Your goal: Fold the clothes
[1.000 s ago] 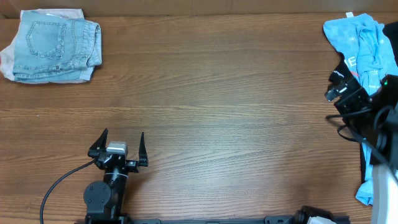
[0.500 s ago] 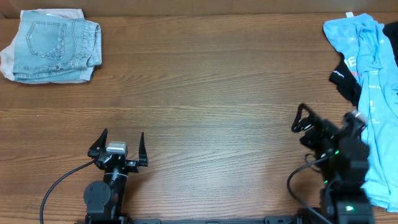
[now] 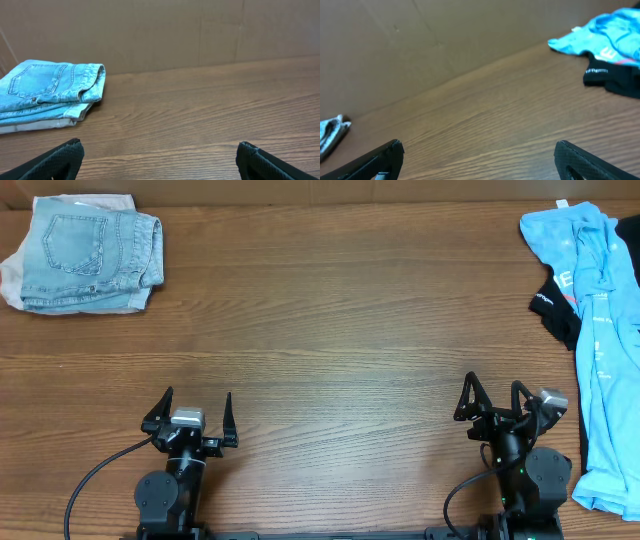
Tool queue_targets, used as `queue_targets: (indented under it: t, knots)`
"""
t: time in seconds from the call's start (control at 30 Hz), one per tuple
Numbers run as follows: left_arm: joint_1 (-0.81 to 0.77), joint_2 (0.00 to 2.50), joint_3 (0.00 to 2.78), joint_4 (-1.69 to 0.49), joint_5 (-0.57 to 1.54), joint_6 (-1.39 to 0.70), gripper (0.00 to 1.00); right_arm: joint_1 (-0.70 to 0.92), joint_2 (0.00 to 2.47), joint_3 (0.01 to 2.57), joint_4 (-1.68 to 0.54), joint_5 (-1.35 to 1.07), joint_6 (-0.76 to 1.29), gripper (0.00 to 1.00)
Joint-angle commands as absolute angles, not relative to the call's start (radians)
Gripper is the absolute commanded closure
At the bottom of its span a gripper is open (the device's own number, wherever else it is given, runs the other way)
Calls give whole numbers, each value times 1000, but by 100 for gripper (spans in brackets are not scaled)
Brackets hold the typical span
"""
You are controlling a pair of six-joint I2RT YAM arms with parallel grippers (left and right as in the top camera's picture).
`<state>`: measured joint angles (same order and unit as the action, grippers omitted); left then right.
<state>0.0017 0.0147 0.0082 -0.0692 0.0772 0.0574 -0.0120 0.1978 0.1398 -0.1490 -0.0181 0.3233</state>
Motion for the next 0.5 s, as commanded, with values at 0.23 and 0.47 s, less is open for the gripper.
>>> queue_targets:
  t: [0.23, 0.47]
  knots:
    - [7, 4, 5, -72, 74, 48, 0, -6, 79, 118, -143, -36, 229, 0]
    - [7, 4, 5, -72, 74, 48, 0, -6, 2, 16, -86, -64, 227, 0]
